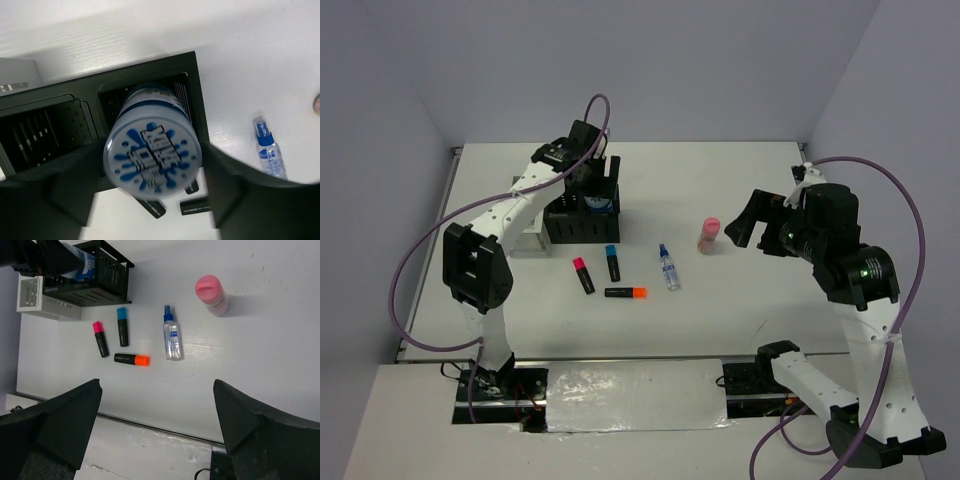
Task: Sort the stationery into containers
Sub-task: Place the stationery in the storage box, then pick up the stationery from the center of the board.
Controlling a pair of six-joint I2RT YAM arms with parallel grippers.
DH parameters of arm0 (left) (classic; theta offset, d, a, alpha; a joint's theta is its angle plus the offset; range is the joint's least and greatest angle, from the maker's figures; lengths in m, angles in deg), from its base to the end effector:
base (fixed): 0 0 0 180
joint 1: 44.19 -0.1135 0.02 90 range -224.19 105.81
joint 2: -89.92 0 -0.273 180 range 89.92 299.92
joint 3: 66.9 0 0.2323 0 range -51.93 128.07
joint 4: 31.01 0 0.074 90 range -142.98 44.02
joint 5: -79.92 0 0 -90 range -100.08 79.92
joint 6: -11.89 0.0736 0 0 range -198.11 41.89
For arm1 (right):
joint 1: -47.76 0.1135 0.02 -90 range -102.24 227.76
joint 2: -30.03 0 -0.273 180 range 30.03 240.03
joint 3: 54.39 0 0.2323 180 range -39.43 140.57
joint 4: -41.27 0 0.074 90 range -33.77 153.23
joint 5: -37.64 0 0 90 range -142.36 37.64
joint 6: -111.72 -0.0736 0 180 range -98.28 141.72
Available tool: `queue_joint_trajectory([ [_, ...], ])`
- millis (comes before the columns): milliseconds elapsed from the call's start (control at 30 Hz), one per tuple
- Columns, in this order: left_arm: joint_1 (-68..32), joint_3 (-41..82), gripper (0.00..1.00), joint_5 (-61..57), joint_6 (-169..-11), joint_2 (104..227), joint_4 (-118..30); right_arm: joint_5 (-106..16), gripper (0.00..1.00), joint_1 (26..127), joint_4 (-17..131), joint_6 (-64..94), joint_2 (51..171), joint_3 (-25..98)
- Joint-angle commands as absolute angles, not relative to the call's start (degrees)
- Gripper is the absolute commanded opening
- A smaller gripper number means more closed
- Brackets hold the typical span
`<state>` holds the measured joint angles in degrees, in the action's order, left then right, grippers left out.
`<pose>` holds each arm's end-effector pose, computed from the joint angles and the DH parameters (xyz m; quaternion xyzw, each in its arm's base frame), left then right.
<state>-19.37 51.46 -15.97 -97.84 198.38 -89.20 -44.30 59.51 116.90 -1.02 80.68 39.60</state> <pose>0.3964 -0.1750 0.3025 0.0232 0.9331 -0.0903 0.3472 0.1350 0.0386 0.4056 0.0499 0.8729 0.2015 0.4415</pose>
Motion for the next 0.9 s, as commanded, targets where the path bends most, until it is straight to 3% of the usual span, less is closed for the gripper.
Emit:
queue_joint_trajectory([
  [0,-19.4,51.8,0.95,-16.4,-98.3,196.4,-88.1,-42.8,1.00,59.7,114.2,-0.8,79.9,38.0],
  [33,-19.4,52.1,0.99,-16.2,-98.3,196.2,-88.5,-40.8,1.00,59.8,113.7,-0.4,79.9,37.0],
  [167,-19.4,55.2,0.99,-16.7,-98.9,194.5,-90.3,-41.5,1.00,63.7,112.1,-0.3,82.1,33.7],
  [400,-19.4,60.7,0.99,-22.5,-103.2,189.9,-98.6,-58.7,0.95,79.8,108.9,-4.9,90.6,26.9],
  [600,-19.4,52.1,0.99,-20.8,-106.7,176.6,-98.3,-62.3,0.80,83.8,101.9,-5.0,102.3,23.9],
  [867,-19.4,43.1,0.99,-17.6,-105.7,169.1,-99.8,-59.6,0.74,85.7,95.3,-2.8,116.2,24.3],
])
